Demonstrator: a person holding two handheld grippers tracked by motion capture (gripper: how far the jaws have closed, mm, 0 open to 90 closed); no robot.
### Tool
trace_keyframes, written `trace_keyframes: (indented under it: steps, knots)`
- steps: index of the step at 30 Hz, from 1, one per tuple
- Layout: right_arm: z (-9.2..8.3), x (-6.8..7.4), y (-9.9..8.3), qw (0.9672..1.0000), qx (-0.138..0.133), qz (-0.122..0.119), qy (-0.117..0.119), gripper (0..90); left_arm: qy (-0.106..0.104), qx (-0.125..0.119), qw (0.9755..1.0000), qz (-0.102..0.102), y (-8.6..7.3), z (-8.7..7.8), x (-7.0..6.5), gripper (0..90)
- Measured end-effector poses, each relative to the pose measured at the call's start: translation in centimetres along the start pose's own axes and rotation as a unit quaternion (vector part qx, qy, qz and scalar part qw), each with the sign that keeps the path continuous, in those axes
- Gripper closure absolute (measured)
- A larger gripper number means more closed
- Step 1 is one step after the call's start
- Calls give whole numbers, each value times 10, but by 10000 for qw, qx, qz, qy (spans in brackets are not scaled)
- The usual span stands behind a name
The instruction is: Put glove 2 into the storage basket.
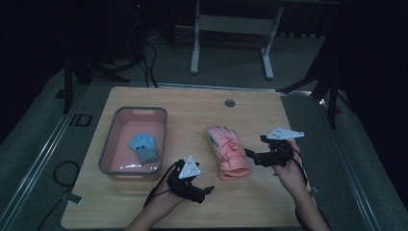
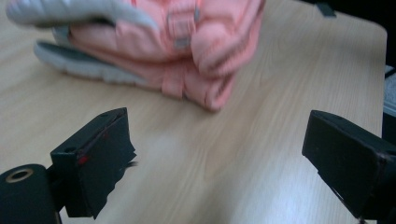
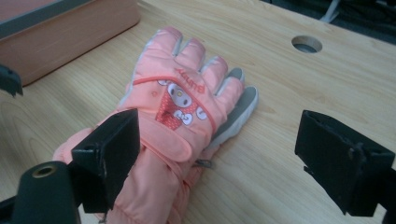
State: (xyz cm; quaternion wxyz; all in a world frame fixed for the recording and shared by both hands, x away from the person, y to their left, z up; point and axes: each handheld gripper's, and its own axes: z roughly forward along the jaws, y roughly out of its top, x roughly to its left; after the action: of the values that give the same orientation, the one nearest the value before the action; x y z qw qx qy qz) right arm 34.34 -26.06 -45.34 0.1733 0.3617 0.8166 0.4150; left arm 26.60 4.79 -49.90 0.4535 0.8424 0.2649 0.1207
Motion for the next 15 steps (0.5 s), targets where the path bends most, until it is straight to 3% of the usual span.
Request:
trace_keyframes:
  steps: [3,5,8,11,13,15]
  knots:
    - [1,-3,0,9998,116,135,0,123,138,-107,9998,-38,13,0,1,114]
    - [3,-3,0,9996,107,211,132,110,248,-116,9996,-28,21,2,2,148]
    - [5,-1,2,9997,130,127,173,113,378,-163,9991,74,35,6,3,157]
    - [7,-1,6,9999,151,-23,31,297,504,-222,9985,67,51,11,7,298]
    - [10,-3,10,9998,200,-93,19,502,495,-245,9985,-12,61,16,11,421]
    - [12,-5,12,9998,186,-72,70,539,570,-253,9980,-24,66,20,13,509]
